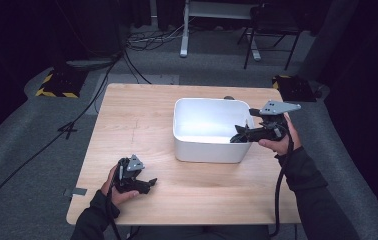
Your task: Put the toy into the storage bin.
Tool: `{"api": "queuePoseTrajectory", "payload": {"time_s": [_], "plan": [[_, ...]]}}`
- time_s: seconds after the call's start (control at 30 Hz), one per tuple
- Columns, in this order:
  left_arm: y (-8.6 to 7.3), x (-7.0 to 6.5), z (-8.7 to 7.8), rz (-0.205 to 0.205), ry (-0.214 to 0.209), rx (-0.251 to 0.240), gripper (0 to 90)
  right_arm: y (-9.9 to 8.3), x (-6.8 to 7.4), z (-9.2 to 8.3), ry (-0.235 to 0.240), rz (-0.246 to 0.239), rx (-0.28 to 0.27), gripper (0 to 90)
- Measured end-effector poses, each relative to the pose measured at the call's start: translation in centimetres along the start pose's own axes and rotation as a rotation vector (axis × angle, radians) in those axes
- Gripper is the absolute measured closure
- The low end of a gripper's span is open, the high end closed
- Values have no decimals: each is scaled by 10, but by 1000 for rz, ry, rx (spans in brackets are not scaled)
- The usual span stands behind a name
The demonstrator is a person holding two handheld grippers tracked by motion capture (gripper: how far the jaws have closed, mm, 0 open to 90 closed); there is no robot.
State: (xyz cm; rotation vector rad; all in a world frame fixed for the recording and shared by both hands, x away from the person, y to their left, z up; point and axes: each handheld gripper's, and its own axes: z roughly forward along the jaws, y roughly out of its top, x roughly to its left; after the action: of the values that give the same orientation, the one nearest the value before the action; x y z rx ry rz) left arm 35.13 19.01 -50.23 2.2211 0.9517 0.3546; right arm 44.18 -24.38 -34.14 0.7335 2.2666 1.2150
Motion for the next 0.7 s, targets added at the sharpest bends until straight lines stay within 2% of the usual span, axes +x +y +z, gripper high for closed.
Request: {"api": "queuePoseTrajectory", "payload": {"time_s": [0.27, 0.7], "plan": [[0, 0, 0, 0, 0, -1, 163, -3, -3, -12, -9, 6, -21, 196], [0, 0, 0, 0, 0, -1, 163, -11, -7, -28, -45, 8, -24, 199]]}}
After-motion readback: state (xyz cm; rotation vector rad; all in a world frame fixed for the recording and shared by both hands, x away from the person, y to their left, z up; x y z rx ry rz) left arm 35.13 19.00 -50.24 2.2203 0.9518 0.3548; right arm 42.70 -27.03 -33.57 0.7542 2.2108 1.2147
